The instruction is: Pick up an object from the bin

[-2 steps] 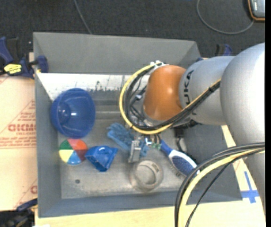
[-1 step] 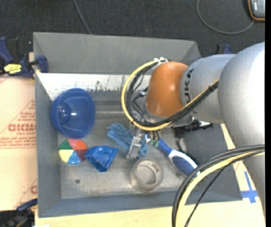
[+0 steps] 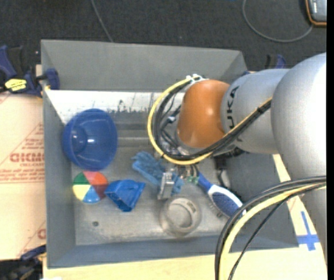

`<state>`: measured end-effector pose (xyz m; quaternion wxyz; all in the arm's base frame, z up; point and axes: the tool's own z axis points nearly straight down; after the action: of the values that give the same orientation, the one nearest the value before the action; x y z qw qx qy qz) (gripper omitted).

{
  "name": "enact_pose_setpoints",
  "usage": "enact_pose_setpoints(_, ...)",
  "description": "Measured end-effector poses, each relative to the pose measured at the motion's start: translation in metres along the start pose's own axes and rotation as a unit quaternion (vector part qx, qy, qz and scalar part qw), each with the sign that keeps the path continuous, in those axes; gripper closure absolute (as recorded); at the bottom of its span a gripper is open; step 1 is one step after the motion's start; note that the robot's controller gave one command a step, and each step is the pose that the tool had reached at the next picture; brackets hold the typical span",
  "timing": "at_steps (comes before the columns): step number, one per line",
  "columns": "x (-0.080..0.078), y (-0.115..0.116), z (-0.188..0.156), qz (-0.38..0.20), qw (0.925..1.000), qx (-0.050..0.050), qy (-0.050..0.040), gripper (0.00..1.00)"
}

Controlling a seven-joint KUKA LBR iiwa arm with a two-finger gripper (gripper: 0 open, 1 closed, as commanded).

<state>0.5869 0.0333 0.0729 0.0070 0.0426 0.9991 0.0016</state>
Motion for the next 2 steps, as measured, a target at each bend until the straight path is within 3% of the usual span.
enact_pose_setpoints(1, -0.0034, -0.0041, -0.0057, 0.070, 0.9976, 0.001, 0.0008, 1.00)
enact_pose_setpoints(2, -0.0034, -0.0041, -0.0056, 0.070, 0.9976, 0.001, 0.0008, 1.00)
